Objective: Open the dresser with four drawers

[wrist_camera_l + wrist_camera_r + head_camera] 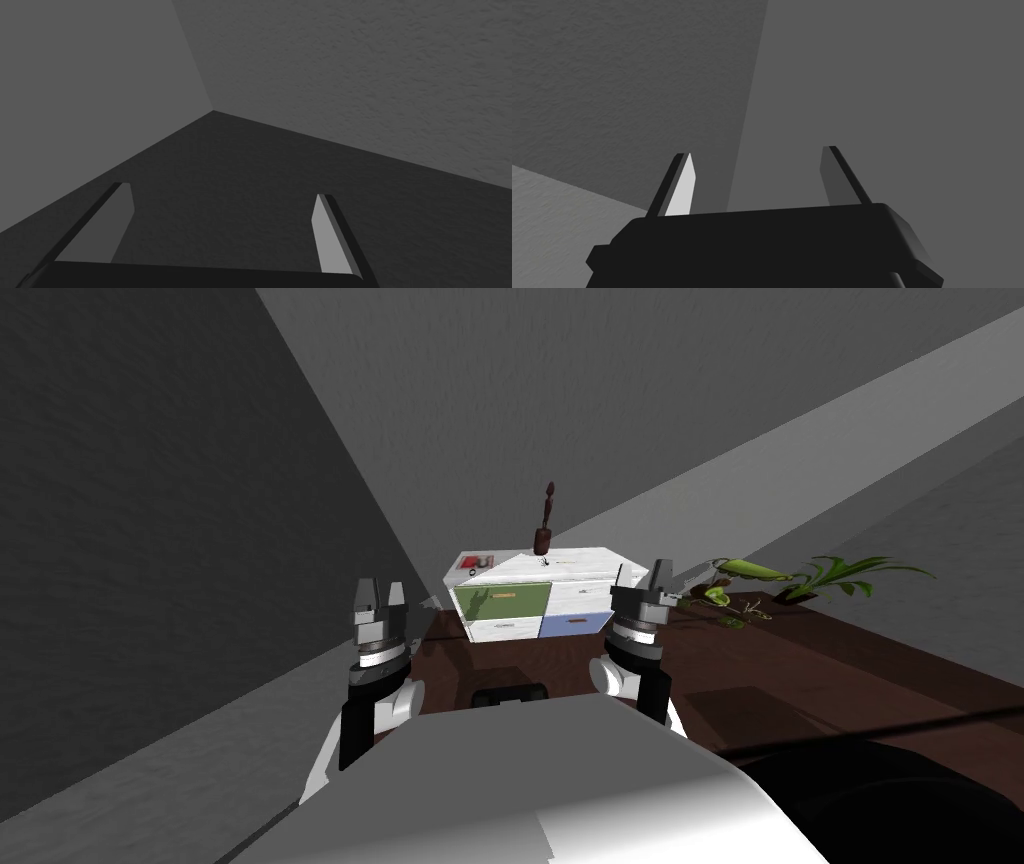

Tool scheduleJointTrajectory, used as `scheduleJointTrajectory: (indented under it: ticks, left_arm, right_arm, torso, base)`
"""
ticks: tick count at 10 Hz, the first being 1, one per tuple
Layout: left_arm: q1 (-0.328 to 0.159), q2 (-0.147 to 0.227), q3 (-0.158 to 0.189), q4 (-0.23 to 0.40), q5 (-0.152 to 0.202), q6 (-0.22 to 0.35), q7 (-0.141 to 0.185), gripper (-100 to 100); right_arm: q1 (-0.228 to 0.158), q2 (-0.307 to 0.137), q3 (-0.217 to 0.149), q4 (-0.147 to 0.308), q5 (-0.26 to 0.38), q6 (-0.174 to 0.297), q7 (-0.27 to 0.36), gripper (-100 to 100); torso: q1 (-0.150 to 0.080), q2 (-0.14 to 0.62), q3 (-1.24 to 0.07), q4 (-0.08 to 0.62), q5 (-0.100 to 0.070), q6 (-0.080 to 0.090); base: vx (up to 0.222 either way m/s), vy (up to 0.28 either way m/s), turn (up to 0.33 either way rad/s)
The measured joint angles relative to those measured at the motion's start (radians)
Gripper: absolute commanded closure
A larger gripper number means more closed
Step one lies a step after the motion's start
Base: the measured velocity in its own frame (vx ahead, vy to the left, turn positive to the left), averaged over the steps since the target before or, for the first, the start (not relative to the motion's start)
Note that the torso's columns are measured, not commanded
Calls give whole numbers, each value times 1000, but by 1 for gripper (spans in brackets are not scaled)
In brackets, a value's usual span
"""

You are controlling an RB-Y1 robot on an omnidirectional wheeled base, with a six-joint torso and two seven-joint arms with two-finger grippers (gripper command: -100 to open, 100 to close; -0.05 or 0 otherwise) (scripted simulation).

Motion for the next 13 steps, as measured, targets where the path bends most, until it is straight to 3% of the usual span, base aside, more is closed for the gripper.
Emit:
scheduleJointTrajectory:
  ticks: [3, 4, 6, 10, 13]
  left_arm:
    - [0, 0, 0, 0, 0, 0, 0, 0]
    - [0, 0, 0, 0, 0, 0, 0, 0]
    - [0, 0, 0, 0, 0, 0, 0, 0]
    - [0, 0, 0, 0, 0, 0, 0, 0]
    - [0, 0, 0, 0, 0, 0, 0, 0]
  right_arm:
    - [0, 0, 0, 0, 0, 0, 0, 0]
    - [0, 0, 0, 0, 0, 0, 0, -100]
    - [-6, -46, 3, 10, 8, -4, 24, -100]
    - [-25, -140, 1, 47, 39, -16, 125, -100]
    - [-34, -167, 0, 69, 56, -27, 197, -100]
  torso:
    - [0, 222, -443, 221, 0, 0]
    - [0, 295, -590, 295, 0, 0]
    - [1, 337, -679, 338, 0, 0]
    - [1, 341, -685, 342, 0, 0]
    - [-1, 343, -684, 342, 0, 0]
  base:
    - [0, 0, 0]
    - [14, 10, -7]
    - [26, 31, -12]
    - [42, 52, -18]
    - [38, 38, -16]
